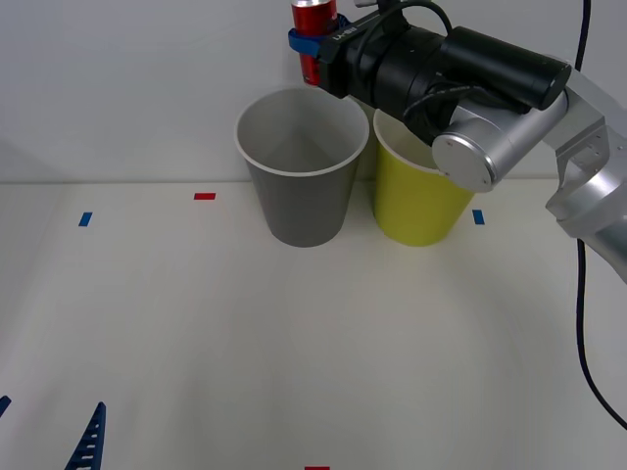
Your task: Put cans in the gray bin and PET bottles in the light green bin.
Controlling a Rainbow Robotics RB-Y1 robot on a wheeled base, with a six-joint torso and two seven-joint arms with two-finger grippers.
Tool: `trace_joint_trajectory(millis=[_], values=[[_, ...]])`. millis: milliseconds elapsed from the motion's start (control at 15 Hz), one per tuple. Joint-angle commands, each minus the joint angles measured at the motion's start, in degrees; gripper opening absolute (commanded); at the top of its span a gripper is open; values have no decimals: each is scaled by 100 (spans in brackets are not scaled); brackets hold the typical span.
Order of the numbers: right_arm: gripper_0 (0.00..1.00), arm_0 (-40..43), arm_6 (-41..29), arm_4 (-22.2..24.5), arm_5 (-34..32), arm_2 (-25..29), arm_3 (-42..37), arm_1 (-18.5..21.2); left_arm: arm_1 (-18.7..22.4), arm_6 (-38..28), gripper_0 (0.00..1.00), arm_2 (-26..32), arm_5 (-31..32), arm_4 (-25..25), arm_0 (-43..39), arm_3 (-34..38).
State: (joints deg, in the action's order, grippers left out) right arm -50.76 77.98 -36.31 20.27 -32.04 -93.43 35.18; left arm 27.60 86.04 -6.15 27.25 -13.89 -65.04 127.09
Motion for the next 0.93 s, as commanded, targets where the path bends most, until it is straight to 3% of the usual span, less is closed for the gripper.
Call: trace_joint_trajectory(millis=[67,333,400,467,533,933], values=[[0,-21,-54,-43,-14,-40,18,-29,0,0,100,0,0,0,0,0],[0,-30,-28,19,-14,-48,44,-81,0,0,100,0,0,0,0,0],[21,-30,-63,142,-14,-48,44,-90,0,0,100,0,0,0,0,0],[96,-30,-72,168,-31,-48,70,-90,0,0,100,0,0,0,0,0],[100,-39,-28,177,-128,-48,132,-90,0,0,100,0,0,0,0,0],[100,-39,-10,177,-146,-48,141,-81,0,0,100,0,0,0,0,0]])
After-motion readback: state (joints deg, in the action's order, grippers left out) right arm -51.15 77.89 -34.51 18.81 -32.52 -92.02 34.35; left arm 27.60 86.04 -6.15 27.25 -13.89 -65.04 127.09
